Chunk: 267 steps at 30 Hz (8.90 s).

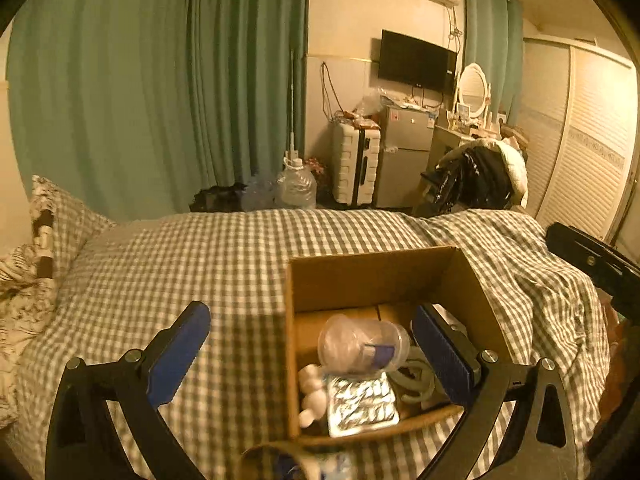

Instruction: Organize objects

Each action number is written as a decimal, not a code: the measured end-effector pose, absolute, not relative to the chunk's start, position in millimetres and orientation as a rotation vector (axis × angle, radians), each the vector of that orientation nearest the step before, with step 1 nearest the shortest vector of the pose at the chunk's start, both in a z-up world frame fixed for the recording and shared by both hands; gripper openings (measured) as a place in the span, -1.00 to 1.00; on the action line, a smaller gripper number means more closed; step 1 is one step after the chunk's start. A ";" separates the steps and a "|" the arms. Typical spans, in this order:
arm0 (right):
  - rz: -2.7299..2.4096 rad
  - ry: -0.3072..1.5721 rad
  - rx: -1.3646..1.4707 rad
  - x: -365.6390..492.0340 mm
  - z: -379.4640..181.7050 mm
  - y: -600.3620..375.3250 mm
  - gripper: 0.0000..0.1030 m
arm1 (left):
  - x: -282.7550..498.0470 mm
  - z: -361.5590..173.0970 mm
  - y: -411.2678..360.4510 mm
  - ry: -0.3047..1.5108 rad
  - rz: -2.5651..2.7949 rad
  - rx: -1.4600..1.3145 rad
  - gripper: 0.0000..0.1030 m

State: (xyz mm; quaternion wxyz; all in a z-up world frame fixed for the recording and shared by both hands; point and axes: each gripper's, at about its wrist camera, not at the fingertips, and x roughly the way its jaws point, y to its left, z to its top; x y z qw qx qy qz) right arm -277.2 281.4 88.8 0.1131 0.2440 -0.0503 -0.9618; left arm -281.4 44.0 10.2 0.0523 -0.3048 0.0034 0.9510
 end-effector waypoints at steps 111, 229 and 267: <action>-2.738 0.202 0.768 -180.6 91.1 246.6 0.61 | -205.7 29.1 60.2 -0.073 2.866 -0.887 0.56; -2.974 0.065 0.566 -145.9 69.5 268.8 0.99 | -125.6 -3.5 82.0 -0.006 3.107 -0.669 1.00; -2.979 0.074 0.583 -146.8 68.3 269.4 0.99 | -126.3 -3.0 88.1 0.038 3.096 -0.689 1.00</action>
